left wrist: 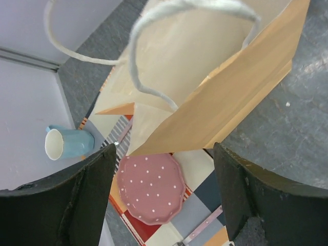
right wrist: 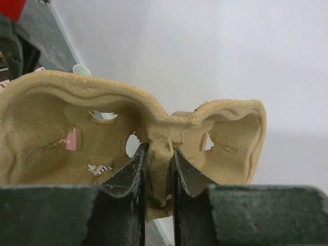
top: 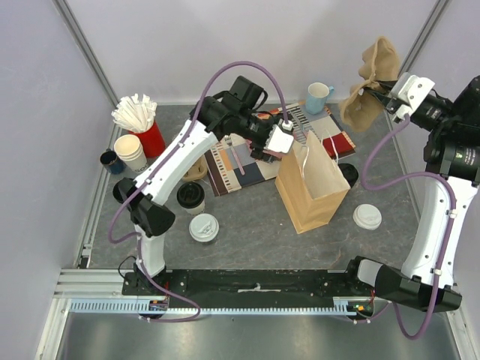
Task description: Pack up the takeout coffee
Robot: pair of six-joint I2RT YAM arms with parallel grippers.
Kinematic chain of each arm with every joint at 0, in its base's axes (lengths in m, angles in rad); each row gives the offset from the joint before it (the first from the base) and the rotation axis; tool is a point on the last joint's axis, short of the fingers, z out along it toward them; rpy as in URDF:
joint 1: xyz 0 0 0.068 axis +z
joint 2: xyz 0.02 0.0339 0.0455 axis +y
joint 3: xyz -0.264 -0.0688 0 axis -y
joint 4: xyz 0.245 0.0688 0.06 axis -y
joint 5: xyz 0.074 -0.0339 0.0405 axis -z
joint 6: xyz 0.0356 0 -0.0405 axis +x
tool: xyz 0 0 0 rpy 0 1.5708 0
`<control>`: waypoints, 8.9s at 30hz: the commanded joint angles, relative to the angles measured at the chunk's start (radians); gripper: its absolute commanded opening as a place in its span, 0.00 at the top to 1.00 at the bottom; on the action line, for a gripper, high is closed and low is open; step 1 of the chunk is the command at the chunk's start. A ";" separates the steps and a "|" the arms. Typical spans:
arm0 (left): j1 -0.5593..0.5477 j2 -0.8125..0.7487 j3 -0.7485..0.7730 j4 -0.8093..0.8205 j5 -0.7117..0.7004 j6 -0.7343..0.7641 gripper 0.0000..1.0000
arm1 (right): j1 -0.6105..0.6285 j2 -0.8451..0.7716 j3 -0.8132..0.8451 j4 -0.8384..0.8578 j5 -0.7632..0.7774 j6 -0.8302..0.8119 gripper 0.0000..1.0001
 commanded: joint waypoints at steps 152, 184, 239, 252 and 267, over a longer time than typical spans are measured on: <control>-0.018 -0.259 -0.416 0.192 -0.242 -1.094 0.98 | 0.739 -0.199 -0.279 -0.496 0.949 1.223 1.00; 0.008 -0.147 -0.302 0.138 -0.182 -1.137 0.98 | 1.061 0.077 -0.256 -0.584 1.400 1.229 1.00; 0.045 -0.135 -0.302 0.071 -0.090 -1.312 0.98 | 1.089 -0.056 -0.607 -0.236 1.164 0.706 1.00; 0.047 -0.127 -0.278 0.114 -0.101 -1.310 0.98 | 1.169 0.032 -0.680 -0.359 1.350 0.952 1.00; 0.054 -0.123 -0.212 0.117 -0.272 -1.221 0.98 | 1.224 0.191 -0.736 -0.219 1.388 1.159 1.00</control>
